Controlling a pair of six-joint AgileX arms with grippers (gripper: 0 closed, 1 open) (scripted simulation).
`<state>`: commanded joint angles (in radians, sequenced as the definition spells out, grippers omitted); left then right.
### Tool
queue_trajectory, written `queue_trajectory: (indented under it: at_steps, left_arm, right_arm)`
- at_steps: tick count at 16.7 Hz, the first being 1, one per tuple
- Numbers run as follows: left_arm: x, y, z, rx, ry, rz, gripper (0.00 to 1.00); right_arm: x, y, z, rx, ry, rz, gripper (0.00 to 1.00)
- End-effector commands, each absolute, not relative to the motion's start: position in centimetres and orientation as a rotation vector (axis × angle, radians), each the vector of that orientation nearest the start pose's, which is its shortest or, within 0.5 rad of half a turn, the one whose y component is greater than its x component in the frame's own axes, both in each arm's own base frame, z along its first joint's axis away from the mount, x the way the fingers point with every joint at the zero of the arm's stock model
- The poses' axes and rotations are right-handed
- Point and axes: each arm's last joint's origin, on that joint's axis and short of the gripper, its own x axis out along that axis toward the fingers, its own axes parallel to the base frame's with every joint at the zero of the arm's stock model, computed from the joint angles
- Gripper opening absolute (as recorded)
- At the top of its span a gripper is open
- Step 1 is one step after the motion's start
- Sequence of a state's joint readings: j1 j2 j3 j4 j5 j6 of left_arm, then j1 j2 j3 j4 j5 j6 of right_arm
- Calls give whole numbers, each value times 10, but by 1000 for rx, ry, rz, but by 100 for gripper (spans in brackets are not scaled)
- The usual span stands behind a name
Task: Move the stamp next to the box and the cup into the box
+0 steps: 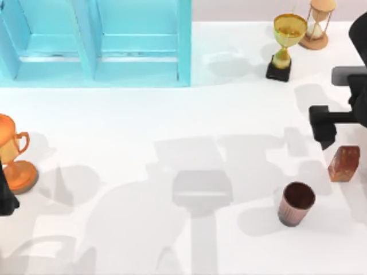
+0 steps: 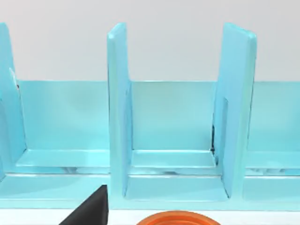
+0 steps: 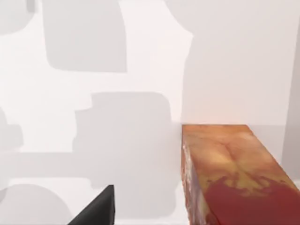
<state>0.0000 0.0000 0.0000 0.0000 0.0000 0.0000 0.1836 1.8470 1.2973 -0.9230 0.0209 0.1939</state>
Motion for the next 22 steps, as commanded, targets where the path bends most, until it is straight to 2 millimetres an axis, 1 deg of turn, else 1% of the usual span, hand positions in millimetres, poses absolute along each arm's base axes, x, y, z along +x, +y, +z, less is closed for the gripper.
queue_trajectory:
  at_steps: [3, 5, 7, 12, 14, 15, 19, 20, 22]
  left_arm:
    - [106, -1, 160, 0, 0, 0, 100]
    - [106, -1, 160, 0, 0, 0, 100]
    - [106, -1, 160, 0, 0, 0, 100]
    - [106, -1, 160, 0, 0, 0, 100]
    - [106, -1, 160, 0, 0, 0, 100]
    - [106, -1, 160, 0, 0, 0, 100]
    - [106, -1, 160, 0, 0, 0, 100]
    - [106, -1, 160, 0, 0, 0, 100]
    - [106, -1, 160, 0, 0, 0, 100]
  right_arm:
    - [342, 66, 179, 2, 1470, -3, 100]
    - [343, 68, 189, -1, 1469, 2, 100]
    - [346, 68, 206, 0, 1471, 0, 100]
    - [344, 66, 261, 3, 1479, -6, 100]
    - [342, 66, 276, 3, 1472, -5, 100]
    - [341, 66, 278, 3, 1470, -4, 100]
    - [341, 68, 277, 0, 1474, -2, 100]
    - [339, 72, 276, 2, 1472, 0, 100]
    - [327, 88, 272, 12, 1467, 8, 100]
